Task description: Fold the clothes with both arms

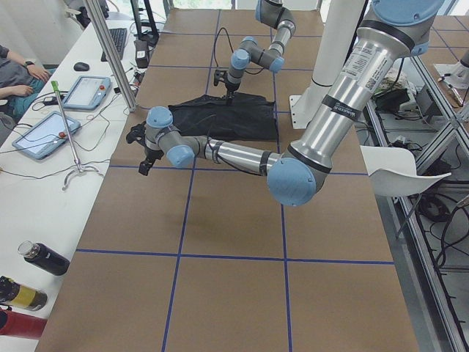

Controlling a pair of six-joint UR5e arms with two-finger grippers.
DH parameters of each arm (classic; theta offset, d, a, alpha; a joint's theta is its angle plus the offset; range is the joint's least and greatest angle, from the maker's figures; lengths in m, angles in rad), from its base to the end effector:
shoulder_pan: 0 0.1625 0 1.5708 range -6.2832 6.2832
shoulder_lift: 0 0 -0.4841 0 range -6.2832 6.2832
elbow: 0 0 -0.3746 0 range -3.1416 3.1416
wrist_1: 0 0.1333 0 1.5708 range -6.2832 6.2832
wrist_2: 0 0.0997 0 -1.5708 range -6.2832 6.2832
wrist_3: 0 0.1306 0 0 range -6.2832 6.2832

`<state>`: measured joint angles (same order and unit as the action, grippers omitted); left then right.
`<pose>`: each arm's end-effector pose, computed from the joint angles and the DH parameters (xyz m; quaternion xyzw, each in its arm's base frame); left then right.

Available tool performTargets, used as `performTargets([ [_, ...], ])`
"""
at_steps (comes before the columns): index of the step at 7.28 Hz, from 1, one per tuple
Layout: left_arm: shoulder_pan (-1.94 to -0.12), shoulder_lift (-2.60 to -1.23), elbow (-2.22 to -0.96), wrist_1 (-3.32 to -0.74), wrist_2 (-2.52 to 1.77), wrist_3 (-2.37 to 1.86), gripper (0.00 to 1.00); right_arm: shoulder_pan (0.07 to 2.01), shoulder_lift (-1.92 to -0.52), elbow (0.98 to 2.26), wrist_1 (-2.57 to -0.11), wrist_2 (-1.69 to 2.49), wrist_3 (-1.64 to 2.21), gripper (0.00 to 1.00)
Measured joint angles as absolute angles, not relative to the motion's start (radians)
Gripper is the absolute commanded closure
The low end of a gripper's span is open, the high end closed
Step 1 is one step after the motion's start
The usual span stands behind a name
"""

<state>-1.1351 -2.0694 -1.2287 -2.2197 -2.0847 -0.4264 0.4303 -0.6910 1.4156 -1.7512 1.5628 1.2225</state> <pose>0.2550 -0.7115 0.5362 0.2467 0.3708 0.1037 0.8893 -0.6769 -0.4585 0.2828 0.1056 -0.2472 0.0406 0.9623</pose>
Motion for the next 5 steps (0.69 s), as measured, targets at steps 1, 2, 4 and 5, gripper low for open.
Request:
performTargets([
  [1, -1.135, -2.069, -1.229, -2.22, -2.085, -0.426, 0.0, 0.43, -0.69, 1.413, -1.779, 1.562, 1.198, 0.0],
  [2, -1.135, -2.069, -1.229, -2.22, -2.085, -0.426, 0.0, 0.43, -0.688, 1.412, -1.792, 1.561, 1.185, 0.0],
  [4, -1.135, -2.069, -1.229, -2.22, -2.085, -0.426, 0.0, 0.43, -0.678, 1.407, -1.797, 1.561, 1.179, 0.0],
  [5, -1.135, -2.069, -1.229, -2.22, -2.085, -0.426, 0.0, 0.43, -0.673, 1.405, -1.795, 1.561, 1.18, 0.0],
])
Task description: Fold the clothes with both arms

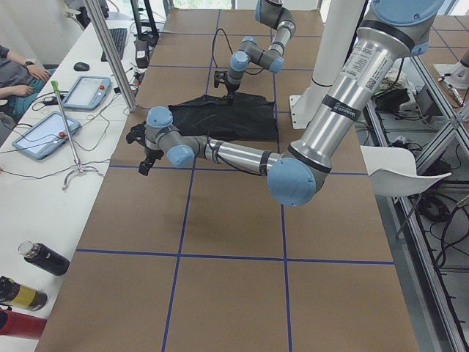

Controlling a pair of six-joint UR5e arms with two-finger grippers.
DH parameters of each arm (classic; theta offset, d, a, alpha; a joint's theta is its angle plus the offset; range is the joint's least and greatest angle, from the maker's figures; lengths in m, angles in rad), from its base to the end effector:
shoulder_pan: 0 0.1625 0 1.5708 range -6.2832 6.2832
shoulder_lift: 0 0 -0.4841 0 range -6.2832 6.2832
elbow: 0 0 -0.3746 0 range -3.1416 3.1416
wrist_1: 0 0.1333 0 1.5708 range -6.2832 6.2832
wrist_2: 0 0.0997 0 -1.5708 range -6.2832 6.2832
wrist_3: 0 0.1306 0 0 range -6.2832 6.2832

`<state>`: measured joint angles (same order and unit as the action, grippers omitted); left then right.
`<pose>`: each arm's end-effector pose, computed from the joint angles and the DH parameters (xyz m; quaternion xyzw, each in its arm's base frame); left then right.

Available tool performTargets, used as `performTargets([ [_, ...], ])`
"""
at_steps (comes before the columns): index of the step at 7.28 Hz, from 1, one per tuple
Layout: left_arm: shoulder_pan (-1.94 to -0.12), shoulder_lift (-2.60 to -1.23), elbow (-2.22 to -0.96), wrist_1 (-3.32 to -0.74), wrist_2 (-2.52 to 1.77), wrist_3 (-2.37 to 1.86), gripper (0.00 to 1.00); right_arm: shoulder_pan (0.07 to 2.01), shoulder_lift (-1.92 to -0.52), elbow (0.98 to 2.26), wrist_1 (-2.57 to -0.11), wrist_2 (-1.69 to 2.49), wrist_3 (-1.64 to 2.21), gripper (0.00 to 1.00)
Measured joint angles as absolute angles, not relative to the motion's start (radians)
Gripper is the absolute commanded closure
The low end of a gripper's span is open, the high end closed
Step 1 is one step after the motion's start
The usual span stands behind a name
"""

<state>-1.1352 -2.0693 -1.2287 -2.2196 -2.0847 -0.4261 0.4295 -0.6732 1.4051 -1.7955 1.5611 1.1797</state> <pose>0.2549 -0.7114 0.5363 0.2467 0.3707 0.1038 0.8894 -0.6783 -0.4587 0.2797 0.1044 -0.2282 0.0198 0.9678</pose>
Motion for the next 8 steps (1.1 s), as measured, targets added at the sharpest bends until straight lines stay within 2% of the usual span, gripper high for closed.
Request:
performTargets([
  [8, -1.135, -2.069, -1.229, -2.22, -2.085, -0.425, 0.0, 0.429, -0.668, 1.36, -1.784, 1.554, 1.164, 0.0],
])
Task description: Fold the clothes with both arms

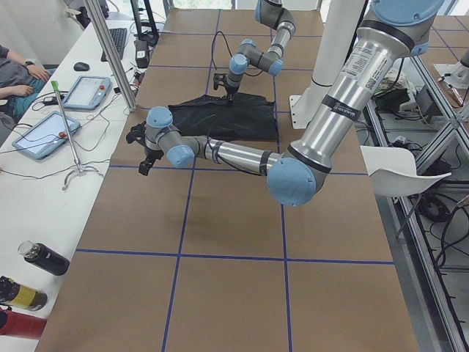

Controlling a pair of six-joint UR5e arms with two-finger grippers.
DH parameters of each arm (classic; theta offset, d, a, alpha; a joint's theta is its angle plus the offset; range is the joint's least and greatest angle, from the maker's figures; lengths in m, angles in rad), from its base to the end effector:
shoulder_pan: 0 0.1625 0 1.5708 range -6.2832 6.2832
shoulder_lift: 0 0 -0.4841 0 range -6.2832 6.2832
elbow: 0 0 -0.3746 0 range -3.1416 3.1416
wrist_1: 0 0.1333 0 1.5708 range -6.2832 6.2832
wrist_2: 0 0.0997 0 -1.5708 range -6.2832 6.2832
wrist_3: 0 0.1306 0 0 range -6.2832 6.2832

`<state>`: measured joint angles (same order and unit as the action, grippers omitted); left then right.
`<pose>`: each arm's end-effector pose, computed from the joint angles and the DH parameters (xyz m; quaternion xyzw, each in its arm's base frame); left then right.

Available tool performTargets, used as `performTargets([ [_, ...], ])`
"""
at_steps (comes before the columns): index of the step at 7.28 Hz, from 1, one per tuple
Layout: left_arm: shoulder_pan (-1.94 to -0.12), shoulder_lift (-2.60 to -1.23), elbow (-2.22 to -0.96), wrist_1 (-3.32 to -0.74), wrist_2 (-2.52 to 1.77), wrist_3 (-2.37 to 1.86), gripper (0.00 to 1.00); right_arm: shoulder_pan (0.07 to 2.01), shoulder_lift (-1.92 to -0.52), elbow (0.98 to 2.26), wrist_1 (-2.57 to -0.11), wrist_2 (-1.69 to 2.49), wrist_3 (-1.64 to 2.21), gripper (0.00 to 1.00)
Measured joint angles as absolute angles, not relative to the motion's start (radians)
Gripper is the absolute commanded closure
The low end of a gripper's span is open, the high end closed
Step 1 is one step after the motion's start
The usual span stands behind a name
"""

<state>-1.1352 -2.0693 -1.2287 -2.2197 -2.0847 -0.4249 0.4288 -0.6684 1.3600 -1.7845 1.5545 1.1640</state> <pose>0.2549 -0.7114 0.5362 0.2469 0.3706 0.1043 0.8893 -0.6868 -0.4629 0.2937 0.1033 -0.2131 0.0126 0.9715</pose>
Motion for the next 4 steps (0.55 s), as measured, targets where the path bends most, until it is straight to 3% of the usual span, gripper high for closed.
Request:
performTargets([
  [4, -1.135, -2.069, -1.23, -2.22, -2.085, -0.426, 0.0, 0.45, -0.716, 1.442, -1.873, 1.561, 1.081, 0.0],
])
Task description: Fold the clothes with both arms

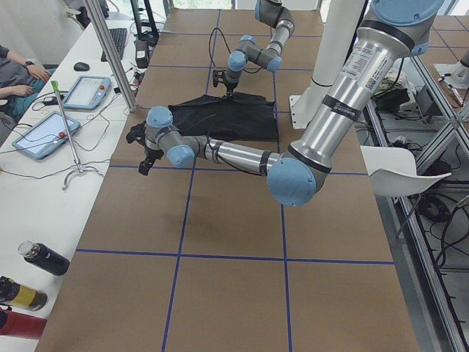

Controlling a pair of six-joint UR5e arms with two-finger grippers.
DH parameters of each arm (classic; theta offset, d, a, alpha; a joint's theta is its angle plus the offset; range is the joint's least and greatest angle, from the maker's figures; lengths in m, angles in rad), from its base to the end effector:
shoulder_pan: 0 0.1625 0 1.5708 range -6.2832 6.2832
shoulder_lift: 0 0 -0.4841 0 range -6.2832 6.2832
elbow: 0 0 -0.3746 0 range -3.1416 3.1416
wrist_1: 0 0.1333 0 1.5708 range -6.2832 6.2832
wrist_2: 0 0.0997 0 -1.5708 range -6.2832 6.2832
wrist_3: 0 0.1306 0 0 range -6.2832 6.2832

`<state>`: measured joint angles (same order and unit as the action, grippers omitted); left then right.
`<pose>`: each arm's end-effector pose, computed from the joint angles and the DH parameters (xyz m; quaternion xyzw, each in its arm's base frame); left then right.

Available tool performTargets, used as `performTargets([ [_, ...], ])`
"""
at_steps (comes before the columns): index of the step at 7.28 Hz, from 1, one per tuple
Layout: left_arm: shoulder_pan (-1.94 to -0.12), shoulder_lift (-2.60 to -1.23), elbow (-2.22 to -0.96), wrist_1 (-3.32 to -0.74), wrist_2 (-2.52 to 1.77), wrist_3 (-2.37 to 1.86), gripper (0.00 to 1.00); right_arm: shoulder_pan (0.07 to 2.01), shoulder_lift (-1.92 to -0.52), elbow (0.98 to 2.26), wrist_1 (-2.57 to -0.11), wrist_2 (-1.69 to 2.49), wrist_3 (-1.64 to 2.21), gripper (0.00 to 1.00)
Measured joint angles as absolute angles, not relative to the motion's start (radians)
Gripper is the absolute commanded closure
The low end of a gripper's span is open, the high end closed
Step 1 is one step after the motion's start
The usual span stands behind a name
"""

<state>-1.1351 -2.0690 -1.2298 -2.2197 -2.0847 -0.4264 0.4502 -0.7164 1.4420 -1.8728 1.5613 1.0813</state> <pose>0.2549 -0.7113 0.5359 0.2470 0.3709 0.1038 0.8892 -0.6527 -0.4649 0.3099 0.0993 -0.1853 -0.0182 0.9775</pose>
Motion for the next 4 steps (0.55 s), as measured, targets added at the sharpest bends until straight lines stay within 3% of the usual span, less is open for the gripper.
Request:
performTargets([
  [4, -1.135, -2.069, -1.229, -2.22, -2.085, -0.425, 0.0, 0.454, -0.857, 1.58, -1.886, 1.56, 1.061, 0.0],
])
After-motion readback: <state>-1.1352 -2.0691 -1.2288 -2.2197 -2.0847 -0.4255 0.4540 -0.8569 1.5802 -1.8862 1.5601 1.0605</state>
